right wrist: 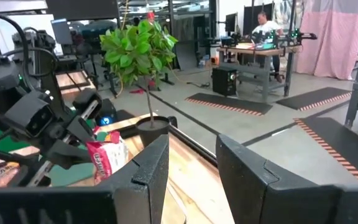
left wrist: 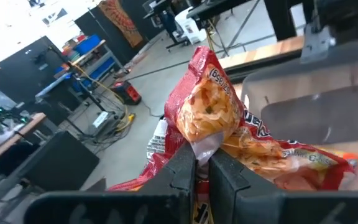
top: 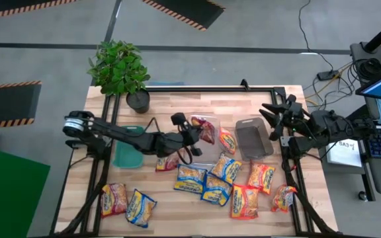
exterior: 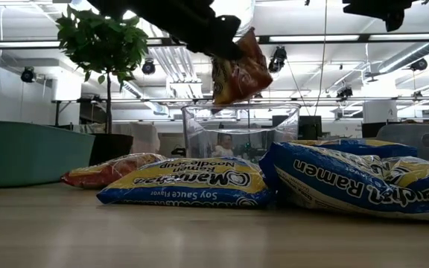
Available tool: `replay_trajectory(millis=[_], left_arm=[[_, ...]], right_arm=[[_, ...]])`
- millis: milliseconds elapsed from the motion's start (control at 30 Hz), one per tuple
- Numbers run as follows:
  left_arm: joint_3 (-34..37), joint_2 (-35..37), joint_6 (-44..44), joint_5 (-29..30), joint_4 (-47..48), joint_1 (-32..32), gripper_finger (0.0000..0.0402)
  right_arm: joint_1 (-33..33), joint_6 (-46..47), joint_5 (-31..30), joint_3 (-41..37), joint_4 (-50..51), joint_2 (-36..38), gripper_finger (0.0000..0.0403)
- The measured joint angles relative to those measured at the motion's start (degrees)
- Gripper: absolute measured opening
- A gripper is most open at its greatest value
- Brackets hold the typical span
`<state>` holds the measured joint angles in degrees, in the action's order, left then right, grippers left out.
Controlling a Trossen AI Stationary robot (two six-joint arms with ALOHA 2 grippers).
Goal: Sort Maruchan noodles
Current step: Put the red noodle pack into the transparent bin
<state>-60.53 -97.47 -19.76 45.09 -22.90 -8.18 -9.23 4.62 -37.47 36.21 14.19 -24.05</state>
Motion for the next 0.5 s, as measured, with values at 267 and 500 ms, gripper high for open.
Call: replay_trajectory(millis=[267,500], left_arm=[[-0.61,-2.69,-2.68,0.93,0.18,0.1,0.0008],[-0.61,-3.67,-2.36,0.97,0.03,0.22,0.0008]], right_arm=[[0.0,3.62,0.04,0.0,3.84,-0.04,0.0123],[0.0,5.53,0.07,0.0,5.06,-0.07,0.0123]])
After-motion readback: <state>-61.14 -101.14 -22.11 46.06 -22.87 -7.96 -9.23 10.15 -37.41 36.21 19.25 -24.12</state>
